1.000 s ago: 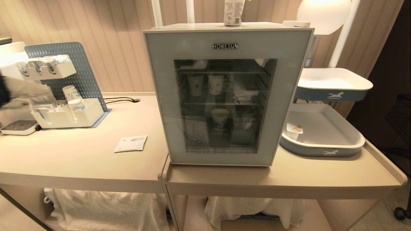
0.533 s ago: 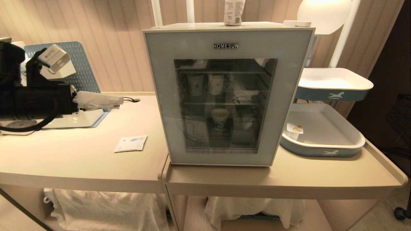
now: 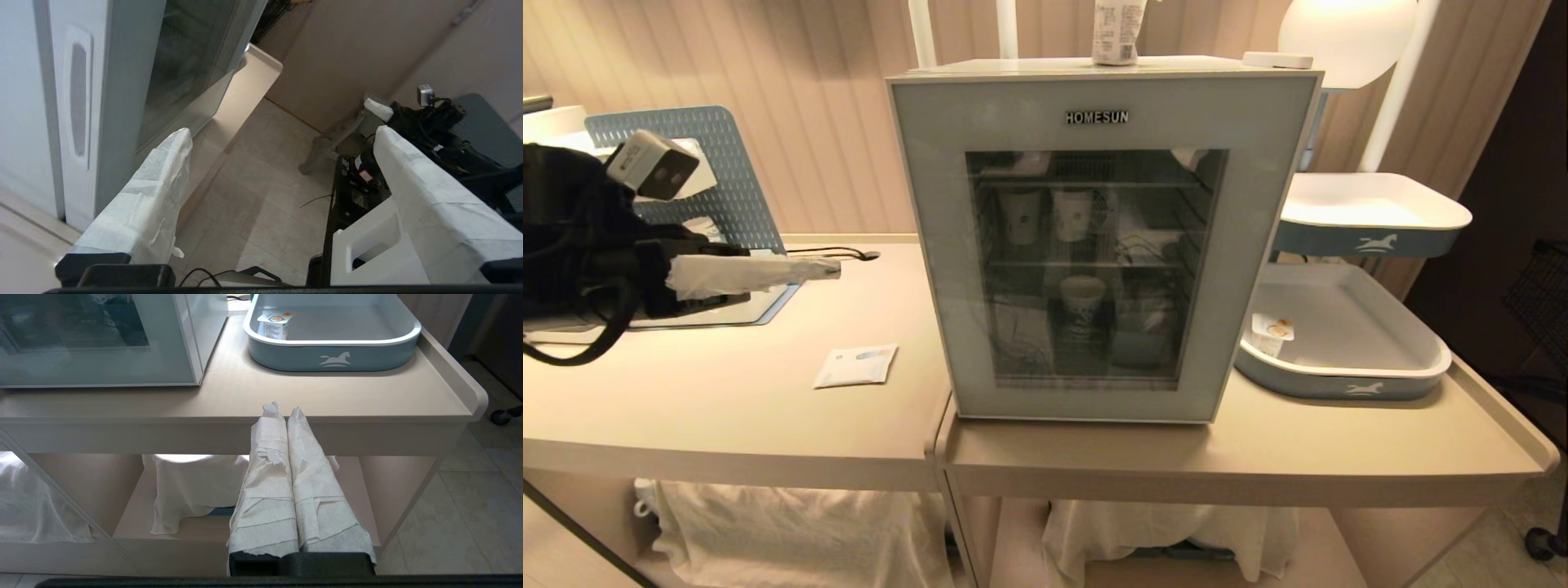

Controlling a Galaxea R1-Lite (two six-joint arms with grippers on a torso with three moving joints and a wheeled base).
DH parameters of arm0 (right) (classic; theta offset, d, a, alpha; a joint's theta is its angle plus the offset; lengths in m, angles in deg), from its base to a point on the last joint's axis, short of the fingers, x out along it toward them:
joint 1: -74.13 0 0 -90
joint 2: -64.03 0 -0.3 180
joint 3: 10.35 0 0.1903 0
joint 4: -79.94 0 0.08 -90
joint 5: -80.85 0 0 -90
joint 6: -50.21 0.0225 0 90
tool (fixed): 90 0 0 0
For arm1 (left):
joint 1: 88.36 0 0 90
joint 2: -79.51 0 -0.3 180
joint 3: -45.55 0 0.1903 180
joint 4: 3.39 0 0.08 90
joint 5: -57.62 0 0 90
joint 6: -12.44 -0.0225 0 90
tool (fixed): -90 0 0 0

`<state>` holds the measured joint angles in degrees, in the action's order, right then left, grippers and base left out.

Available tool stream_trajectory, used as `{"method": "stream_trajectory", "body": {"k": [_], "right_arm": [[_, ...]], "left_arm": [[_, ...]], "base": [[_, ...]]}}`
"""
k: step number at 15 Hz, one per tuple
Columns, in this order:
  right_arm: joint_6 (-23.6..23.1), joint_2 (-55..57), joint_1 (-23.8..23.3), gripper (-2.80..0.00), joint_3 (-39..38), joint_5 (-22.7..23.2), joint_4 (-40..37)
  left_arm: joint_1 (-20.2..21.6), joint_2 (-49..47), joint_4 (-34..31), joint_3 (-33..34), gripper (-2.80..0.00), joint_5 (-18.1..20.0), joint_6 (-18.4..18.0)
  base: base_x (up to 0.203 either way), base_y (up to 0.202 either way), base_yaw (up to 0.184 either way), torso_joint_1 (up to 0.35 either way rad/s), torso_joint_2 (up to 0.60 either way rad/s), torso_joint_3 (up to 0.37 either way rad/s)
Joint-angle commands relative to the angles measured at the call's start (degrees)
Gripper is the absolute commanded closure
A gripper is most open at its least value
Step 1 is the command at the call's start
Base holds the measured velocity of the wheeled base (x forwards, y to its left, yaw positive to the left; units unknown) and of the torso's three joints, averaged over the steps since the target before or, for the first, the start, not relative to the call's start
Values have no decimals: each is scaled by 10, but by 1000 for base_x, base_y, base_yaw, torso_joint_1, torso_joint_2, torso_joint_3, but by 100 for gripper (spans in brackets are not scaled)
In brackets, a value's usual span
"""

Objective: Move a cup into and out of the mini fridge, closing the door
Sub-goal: Open the freezer door

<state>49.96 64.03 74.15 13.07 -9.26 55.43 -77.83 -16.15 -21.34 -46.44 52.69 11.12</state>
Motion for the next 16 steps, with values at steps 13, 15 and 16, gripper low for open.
{"method": "stream_trajectory", "body": {"k": [13,15,16], "right_arm": [[1,1,0,0,0,0,0],[1,1,0,0,0,0,0],[1,1,0,0,0,0,0]], "left_arm": [[-88,-165,157,9,-280,-144,-28],[-108,-175,206,25,-280,-146,-9],[-115,-181,247,34,-280,-150,10]], "base": [[0,0,0,0,0,0],[0,0,0,0,0,0],[0,0,0,0,0,0]]}}
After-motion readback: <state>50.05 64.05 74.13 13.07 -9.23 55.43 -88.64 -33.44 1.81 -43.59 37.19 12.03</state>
